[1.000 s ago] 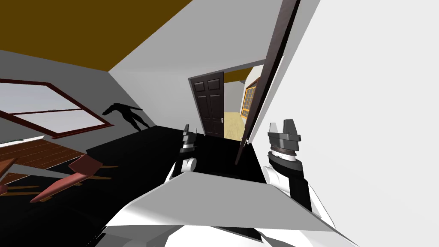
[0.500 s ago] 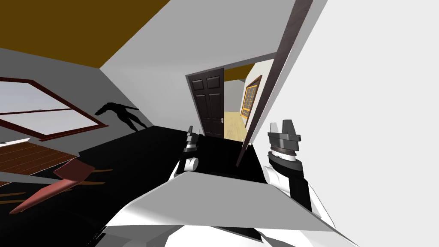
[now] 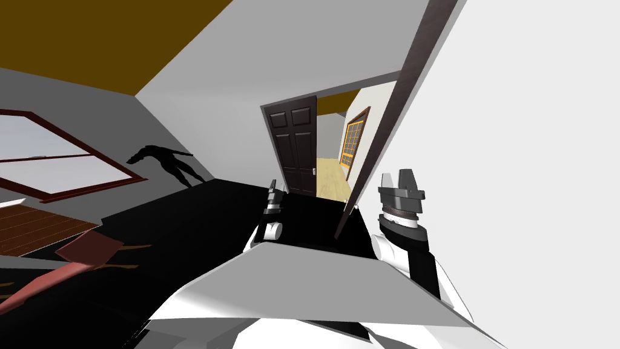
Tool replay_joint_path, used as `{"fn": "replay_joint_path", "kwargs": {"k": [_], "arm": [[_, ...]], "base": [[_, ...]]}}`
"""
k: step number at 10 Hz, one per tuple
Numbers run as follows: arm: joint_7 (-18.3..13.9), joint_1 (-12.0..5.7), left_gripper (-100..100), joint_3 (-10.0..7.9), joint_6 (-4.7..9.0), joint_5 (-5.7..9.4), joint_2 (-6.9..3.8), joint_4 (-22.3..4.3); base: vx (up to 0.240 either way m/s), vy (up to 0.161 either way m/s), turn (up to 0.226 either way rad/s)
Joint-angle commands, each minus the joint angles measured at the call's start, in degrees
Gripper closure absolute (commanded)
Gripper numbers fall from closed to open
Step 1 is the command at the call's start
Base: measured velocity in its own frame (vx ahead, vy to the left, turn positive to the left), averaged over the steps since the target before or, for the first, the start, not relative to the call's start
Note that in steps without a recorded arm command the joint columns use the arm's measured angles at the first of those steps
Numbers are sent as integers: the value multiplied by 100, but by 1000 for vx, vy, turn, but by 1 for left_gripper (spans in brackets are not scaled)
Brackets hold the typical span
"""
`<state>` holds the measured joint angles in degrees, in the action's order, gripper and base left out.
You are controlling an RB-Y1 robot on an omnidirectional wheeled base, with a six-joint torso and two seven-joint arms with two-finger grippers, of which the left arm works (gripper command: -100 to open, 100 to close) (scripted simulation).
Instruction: Pull the door open
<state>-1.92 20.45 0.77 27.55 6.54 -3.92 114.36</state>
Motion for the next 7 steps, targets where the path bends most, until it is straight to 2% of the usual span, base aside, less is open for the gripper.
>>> {"fn": "replay_joint_path", "kwargs": {"k": [1,4,5,7], "arm": [[41,-76,-100,41,37,19,-9,-170],[100,-211,-100,106,123,73,-48,-518],[140,-303,-100,150,181,110,-73,-752],[182,-397,-100,195,241,148,-95,-995]], "base": [[69,28,-14],[85,33,-17],[114,45,-30],[120,35,-20]]}}
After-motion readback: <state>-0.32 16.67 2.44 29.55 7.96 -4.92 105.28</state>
